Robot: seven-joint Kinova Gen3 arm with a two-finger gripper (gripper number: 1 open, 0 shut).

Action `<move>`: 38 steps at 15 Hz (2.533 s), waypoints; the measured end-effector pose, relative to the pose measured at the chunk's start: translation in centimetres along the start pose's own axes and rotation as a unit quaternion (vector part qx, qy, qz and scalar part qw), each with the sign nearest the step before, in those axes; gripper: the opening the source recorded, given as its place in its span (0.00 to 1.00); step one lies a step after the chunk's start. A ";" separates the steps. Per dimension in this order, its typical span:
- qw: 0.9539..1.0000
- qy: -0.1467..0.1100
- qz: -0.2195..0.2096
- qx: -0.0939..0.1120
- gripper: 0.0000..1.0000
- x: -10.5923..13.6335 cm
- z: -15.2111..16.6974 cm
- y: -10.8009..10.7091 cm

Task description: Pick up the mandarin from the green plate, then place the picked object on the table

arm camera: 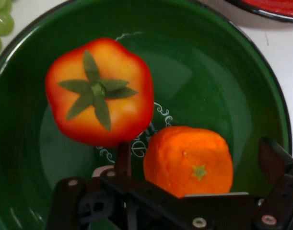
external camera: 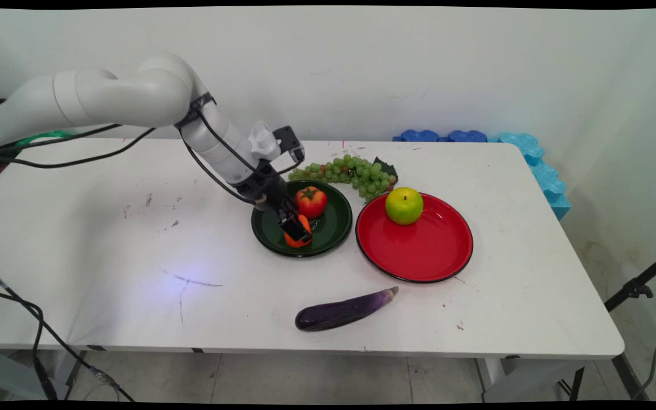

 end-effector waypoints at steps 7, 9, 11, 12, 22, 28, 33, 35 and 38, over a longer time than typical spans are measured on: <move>1.000 -0.009 -0.002 0.001 0.00 0.0 1.7 -0.3; 1.000 -0.010 -0.001 0.002 0.00 0.0 1.9 -0.3; 1.000 -0.010 0.001 0.001 0.00 0.1 1.9 -0.2; 1.000 -0.009 0.003 0.001 0.00 0.2 1.8 -0.1; 0.999 0.030 0.026 -0.002 0.00 3.2 -3.3 3.5; 0.998 0.044 0.040 -0.026 0.00 4.3 -4.6 7.5; 0.997 0.045 0.046 -0.042 0.00 4.4 -3.2 10.4; 0.997 0.044 0.048 -0.043 0.00 4.3 -2.4 11.0; 0.997 0.043 0.052 -0.041 0.00 4.1 -0.9 11.5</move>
